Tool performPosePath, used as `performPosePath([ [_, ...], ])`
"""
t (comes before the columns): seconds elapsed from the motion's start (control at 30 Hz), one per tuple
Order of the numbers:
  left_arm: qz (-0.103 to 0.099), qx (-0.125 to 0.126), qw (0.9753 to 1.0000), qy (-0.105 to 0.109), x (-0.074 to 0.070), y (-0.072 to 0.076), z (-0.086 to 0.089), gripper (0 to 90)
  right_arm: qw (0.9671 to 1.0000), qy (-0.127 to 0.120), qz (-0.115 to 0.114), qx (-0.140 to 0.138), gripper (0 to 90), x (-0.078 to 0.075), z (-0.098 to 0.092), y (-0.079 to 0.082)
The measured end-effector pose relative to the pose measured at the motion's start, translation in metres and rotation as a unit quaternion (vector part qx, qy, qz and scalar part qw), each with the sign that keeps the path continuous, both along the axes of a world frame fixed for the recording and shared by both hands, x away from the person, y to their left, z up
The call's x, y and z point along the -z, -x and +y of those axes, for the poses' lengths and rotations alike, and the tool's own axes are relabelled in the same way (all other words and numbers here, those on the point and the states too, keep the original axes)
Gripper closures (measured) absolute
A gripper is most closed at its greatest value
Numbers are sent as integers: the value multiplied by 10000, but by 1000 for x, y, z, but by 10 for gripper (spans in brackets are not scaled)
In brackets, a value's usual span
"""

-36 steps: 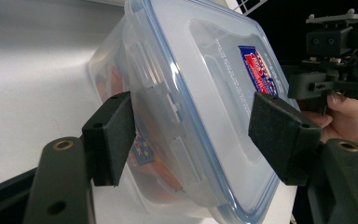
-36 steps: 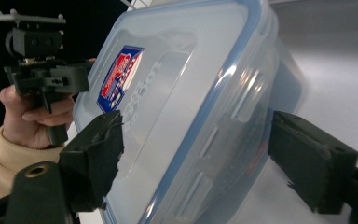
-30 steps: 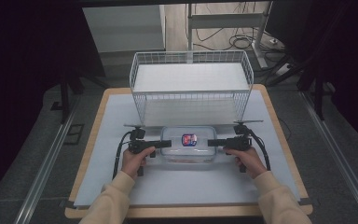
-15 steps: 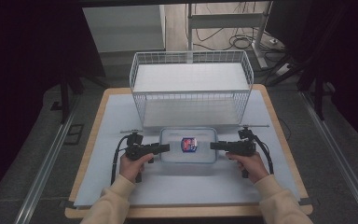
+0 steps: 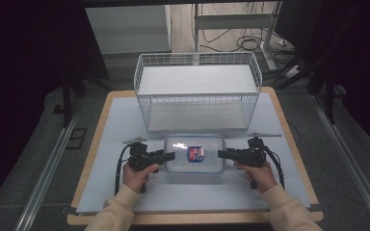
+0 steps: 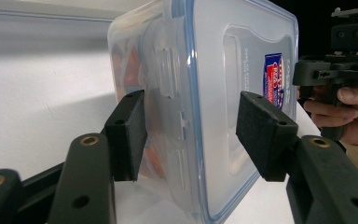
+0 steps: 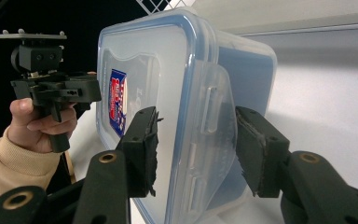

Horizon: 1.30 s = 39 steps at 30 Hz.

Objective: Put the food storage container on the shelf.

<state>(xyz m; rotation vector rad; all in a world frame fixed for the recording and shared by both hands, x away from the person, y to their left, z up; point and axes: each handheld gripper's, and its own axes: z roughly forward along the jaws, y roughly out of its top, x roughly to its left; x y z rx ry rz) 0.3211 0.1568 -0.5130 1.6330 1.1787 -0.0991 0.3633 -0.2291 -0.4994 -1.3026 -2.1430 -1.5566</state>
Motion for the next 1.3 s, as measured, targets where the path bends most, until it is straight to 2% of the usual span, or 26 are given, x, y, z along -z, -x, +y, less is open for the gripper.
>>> performPosePath([
  [0.47, -33, -26, 10000, -53, -5, 2, -3, 462, 9999, -11, -86, 68, 522, -4, -1, 1],
  [0.63, -142, -39, 9999, -49, -13, 3, -3, 462, 9997, -48, -211, 99, 523, -11, -2, 2],
  [0.9, -277, -49, 9996, 83, -34, -1, 0, 463, 9983, -227, -531, 108, 538, -36, -3, 1],
  [1.03, -322, -51, 9994, 59, -45, -7, -1, 463, 9978, -262, -584, 149, 538, -46, -2, -3],
  [1.3, -675, -80, 9977, -50, -89, -17, 0, 460, 9956, -383, -830, 188, 536, -78, -2, -10],
])
